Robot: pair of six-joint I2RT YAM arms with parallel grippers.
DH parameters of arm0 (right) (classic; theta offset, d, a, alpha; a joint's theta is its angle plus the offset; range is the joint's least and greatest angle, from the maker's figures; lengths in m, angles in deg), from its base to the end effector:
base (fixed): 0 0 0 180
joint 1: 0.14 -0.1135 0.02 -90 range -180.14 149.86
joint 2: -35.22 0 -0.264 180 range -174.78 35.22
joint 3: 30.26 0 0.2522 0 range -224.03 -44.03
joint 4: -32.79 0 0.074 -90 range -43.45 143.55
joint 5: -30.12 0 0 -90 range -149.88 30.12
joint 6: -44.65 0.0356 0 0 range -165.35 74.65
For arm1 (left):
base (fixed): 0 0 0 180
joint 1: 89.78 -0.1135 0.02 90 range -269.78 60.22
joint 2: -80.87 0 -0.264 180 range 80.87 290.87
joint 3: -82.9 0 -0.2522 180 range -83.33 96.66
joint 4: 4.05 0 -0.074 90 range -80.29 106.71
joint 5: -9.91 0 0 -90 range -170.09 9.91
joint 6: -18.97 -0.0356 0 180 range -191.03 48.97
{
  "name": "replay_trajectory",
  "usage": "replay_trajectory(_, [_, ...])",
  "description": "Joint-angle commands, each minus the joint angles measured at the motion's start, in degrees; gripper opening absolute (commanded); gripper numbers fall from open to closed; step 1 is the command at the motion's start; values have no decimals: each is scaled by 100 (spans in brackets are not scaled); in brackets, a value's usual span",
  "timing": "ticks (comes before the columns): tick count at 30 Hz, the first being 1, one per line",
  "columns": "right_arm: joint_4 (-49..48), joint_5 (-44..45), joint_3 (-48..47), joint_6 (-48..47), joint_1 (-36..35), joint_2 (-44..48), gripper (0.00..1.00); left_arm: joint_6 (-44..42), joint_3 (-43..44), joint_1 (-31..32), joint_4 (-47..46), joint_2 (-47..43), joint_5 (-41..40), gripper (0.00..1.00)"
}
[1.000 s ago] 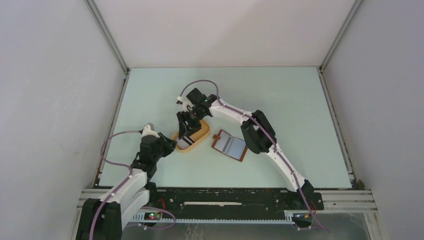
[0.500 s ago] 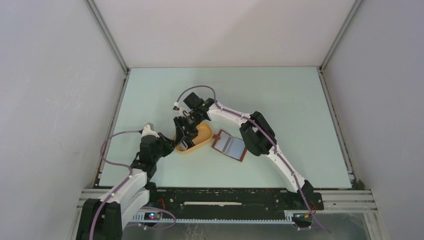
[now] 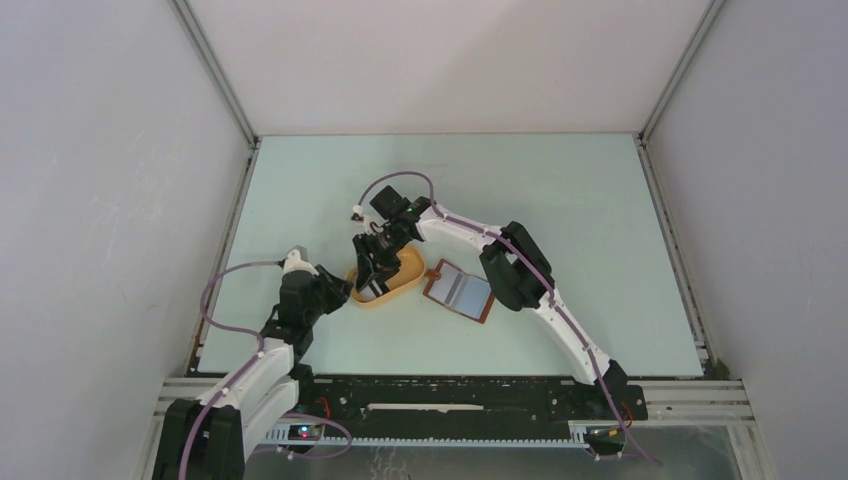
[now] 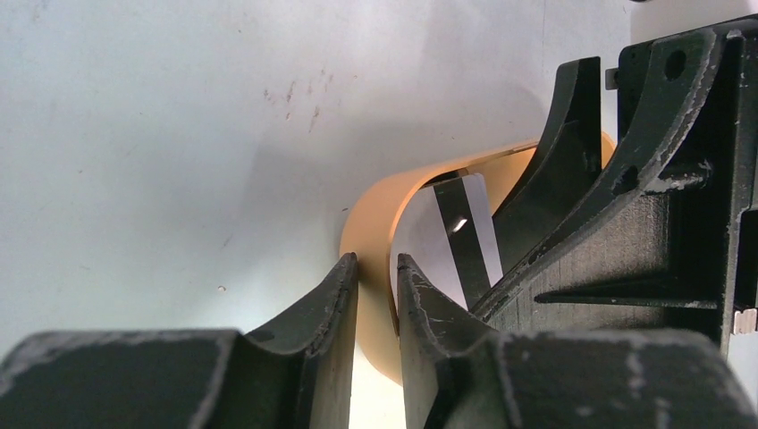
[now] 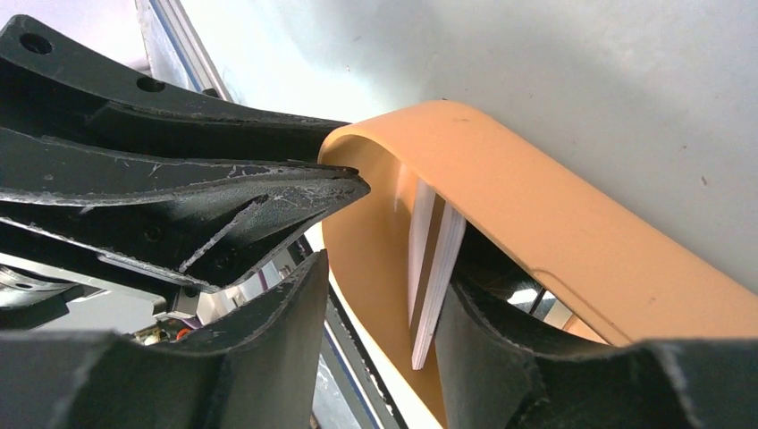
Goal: Put the credit cards into the card holder
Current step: Pick up the credit card from the storage box.
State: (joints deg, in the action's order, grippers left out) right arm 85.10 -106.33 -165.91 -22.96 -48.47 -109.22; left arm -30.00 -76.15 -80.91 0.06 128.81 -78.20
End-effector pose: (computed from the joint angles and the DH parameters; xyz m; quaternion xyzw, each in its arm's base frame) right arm 0.3342 0.4143 0.1422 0.2956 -0.8451 -0.4441 0.0340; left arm 0.1596 -0.0261 0.1384 -0.2334 0.8388 -0.2204 0.4397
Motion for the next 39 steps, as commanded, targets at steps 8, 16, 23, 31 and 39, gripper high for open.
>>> replay_trajectory(8, [-55, -250, 70, -49, 119, 534, 49, -69, 155, -7, 33, -66, 2, 26])
replay_trajectory(16, [-146, -373, 262, -51, 206, 722, 47, -69, 158, -7, 49, -75, -20, 26])
replay_trajectory(23, [-158, -360, 376, -76, 284, 745, 42, -69, 163, -6, 60, -83, -29, 26])
replay_trajectory(31, [-180, -230, 532, -87, 375, 776, 23, -69, 171, -7, 68, -77, -36, 26])
replay_trajectory(39, [-172, -246, 574, -109, 452, 795, 23, -69, 178, -7, 77, -83, -57, 26])
